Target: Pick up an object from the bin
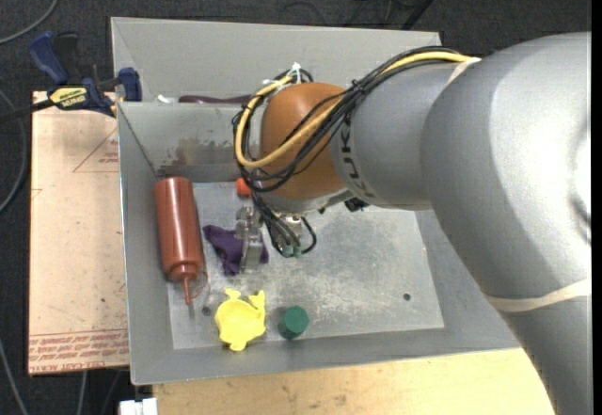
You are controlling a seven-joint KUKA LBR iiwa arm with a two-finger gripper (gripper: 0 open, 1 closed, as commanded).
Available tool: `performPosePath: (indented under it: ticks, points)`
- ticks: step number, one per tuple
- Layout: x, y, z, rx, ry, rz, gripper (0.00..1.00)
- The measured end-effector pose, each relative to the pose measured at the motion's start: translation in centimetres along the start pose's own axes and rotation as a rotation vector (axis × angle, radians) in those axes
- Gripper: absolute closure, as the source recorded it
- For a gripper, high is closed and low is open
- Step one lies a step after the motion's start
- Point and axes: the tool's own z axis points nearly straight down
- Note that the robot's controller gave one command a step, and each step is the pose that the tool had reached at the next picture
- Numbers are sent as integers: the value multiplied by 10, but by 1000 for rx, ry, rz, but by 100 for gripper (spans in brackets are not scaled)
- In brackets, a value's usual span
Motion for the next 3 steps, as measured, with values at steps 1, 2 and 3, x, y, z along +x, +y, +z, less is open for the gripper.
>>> performPosePath:
  ticks: [1,2,3]
  points:
    - [1,-2,-126,-2,-3,-35,100]
    - [1,-2,-125,-1,-3,-34,100]
    - [3,-2,-131,1,5,-34,100]
